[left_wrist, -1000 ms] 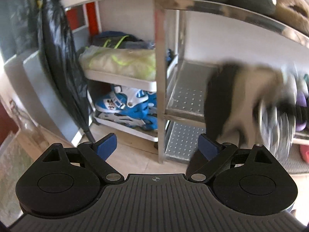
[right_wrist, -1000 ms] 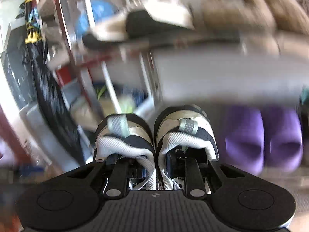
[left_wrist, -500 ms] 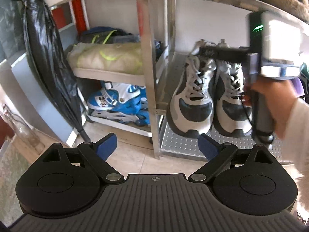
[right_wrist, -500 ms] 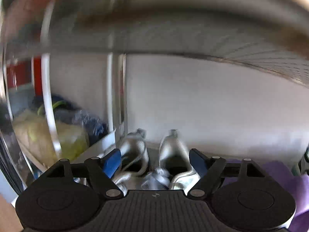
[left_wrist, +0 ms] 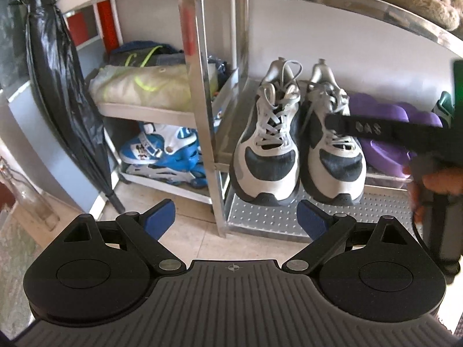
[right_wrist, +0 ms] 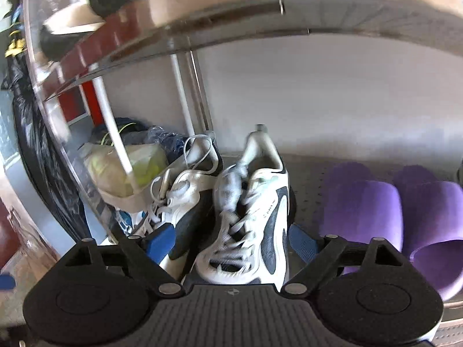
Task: Organize scattered shoes
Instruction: 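Lift the white-black sneakers onto the shelf beside the purple slides, then lower the white-black sneakers onto the shelf and open the right tool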
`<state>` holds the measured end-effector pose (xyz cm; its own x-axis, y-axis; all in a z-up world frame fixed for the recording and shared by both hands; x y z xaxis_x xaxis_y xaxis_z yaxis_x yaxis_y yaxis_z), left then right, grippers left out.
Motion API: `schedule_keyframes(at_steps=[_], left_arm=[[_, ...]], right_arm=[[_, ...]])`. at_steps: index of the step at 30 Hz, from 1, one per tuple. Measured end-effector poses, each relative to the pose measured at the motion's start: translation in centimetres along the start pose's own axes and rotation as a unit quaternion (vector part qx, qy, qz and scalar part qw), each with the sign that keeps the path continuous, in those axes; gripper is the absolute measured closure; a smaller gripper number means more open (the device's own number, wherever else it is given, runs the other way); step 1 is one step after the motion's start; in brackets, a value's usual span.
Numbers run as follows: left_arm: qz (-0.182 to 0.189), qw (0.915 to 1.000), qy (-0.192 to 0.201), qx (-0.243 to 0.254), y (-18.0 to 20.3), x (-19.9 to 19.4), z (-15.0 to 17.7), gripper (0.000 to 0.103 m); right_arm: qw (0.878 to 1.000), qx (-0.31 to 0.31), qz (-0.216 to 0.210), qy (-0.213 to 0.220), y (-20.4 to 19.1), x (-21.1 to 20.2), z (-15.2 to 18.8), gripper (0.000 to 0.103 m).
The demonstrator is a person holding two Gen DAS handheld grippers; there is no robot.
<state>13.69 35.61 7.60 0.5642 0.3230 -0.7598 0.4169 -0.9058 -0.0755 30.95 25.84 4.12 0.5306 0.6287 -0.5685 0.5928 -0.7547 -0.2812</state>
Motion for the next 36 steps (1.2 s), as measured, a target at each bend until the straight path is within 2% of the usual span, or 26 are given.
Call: schedule_keyframes(at_steps=[2,5,7,8,9,12,14,18,20,25,28,30,33,36], left_arm=[[-0.005,1.0000,-0.002,-0.005,-0.3,0.2,-0.1,0.009],[-0.010,0.9999,-0.007,-0.012,-0.7,0.4,0.0,0.009],[-0.011,0.9998,-0.009,-0.015,-0.9,0.5,0.0,0.009],[-0.011,0.9997,-0.011,-0.017,-1.0,0.6,0.1,0.009],[-0.011,0.9997,-0.012,-0.019,-1.0,0.7,0.2,0.009],[-0.007,0.9997,-0.016,-0.017,-0.7,0.8,0.3,0.009],[-0.008,0.9997,-0.017,-0.013,-0.6,0.9,0.4,0.009],[-0.013,0.9996,-0.020,-0.013,-0.6,1.0,0.5,0.009],[-0.013,0.9996,-0.020,-0.012,-0.7,1.0,0.6,0.009],[-0.015,0.9995,-0.026,-0.008,-0.7,1.3,0.8,0.009],[-0.012,0.9994,-0.031,-0.007,-0.4,1.6,0.8,0.009],[-0.005,0.9995,-0.032,-0.001,0.2,1.7,0.8,0.009],[0.001,0.9994,-0.033,0.009,1.0,1.8,0.7,0.009],[0.010,0.9993,-0.032,0.019,2.1,1.7,0.6,0.009]], right_arm=[[1.000,0.008,0.001,-0.007,-0.2,1.4,-0.4,0.013],[1.000,-0.013,-0.004,-0.028,-2.6,3.9,-0.7,0.015],[0.998,-0.056,0.024,-0.028,-4.9,4.9,-0.7,0.020],[0.997,-0.067,0.032,-0.029,-5.5,5.4,-0.8,0.018],[0.996,-0.069,0.039,-0.033,-6.0,6.0,-0.8,0.011],[0.991,-0.104,0.076,-0.048,-6.9,7.6,-0.1,0.002],[0.987,-0.128,0.091,-0.038,-7.3,8.0,0.5,0.004],[0.983,-0.129,0.131,0.018,-7.4,8.0,1.6,0.020],[0.980,-0.123,0.150,0.039,-7.0,7.6,1.4,0.021],[0.975,-0.129,0.171,0.050,-5.7,9.1,-0.3,0.020],[0.975,-0.127,0.178,0.050,-4.5,10.3,-1.6,0.020],[0.977,-0.117,0.175,0.042,-3.6,10.9,-2.4,0.011],[0.983,-0.103,0.149,0.034,-3.0,10.5,-2.9,0.011],[0.990,-0.084,0.114,0.031,-2.6,7.7,-2.5,0.012]])
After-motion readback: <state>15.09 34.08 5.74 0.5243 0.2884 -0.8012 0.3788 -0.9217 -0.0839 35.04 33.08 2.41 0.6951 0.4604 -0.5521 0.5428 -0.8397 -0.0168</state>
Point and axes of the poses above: each gripper's, at about its wrist camera, not at the fingertips, and x roughly the way its jaws point, y to its right, z to its underside, the point moved 5 cm from there along x, roughly the way its jaws point, and after that the axes turned 2 degrees about x, right-handed, at the moved point
